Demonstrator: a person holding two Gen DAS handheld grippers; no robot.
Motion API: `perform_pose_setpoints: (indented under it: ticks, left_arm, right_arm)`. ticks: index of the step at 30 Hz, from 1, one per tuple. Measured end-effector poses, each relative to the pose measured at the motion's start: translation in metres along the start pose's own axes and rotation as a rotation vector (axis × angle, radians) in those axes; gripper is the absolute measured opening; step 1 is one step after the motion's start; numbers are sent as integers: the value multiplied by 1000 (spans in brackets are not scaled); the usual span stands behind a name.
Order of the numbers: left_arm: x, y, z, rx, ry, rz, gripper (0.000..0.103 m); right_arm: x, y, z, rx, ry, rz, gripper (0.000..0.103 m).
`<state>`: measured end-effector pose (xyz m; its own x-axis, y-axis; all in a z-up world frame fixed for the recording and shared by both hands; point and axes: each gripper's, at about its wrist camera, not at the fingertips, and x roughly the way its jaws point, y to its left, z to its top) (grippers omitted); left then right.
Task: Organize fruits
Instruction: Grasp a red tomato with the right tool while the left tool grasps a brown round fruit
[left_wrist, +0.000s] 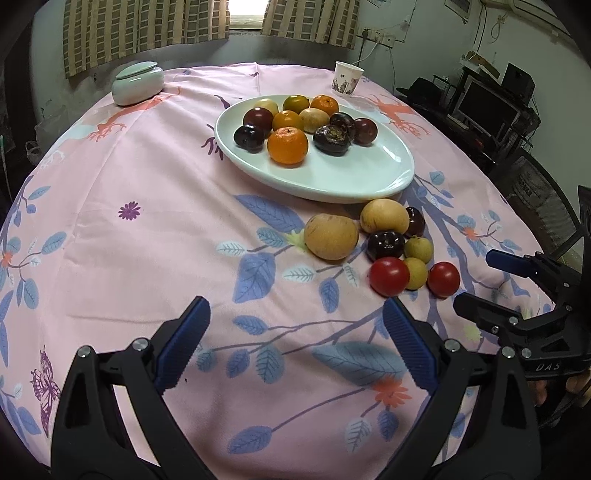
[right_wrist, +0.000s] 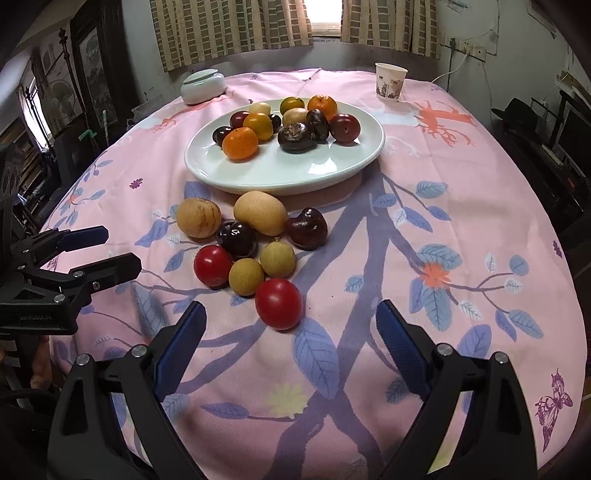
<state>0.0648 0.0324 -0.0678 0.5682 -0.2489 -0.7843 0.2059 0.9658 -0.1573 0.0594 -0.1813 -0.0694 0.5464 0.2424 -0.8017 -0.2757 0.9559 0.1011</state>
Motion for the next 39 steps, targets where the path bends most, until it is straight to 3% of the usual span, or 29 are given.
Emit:
perform_pose_setpoints:
  ticks: [4, 6, 11, 12, 16, 20, 26, 30, 32, 33, 35, 39]
  left_arm:
    - [-1, 5, -1, -17, 4, -1, 96]
    - [-2, 5, 0, -20, 5, 1, 96]
    - [-3, 2, 0, -22, 7, -18, 96]
    - [-2, 1, 0, -17, 8, -21, 96]
    - [2, -5, 3, -2, 15, -22, 96]
    - [16, -5, 17, 4, -1, 25, 96]
    - [52, -16, 33, 52, 58, 45, 96]
    - [65, -26, 39, 73, 49, 77, 91]
    - [71, -25, 43, 60, 65, 58, 70]
    - [73, -26, 43, 67, 59, 74, 69]
    - [72, -30, 43, 78, 46, 63, 45]
    - [66, -28, 40, 49, 40, 23, 42]
  right_arm:
    - [0, 0, -1, -4, -22, 24, 92]
    - [1, 3, -2, -18, -25, 48, 56]
    - [21, 7, -2, -29, 31, 50, 40]
    - [24, 8, -3, -34, 32, 43, 32]
    - [23, 7, -5, -37, 25, 47, 31]
    - [18, 2, -8, -14, 31, 65, 31]
    - [13, -3, -13, 5, 32, 79, 31]
    - [14, -7, -13, 23, 32, 98, 31]
    - [15, -7, -14, 30, 34, 116, 31]
    - [15, -7, -14, 32, 34, 123, 31]
    - [14, -7, -15, 35, 34, 128, 31]
    - [12, -8, -16, 38, 33, 121, 31]
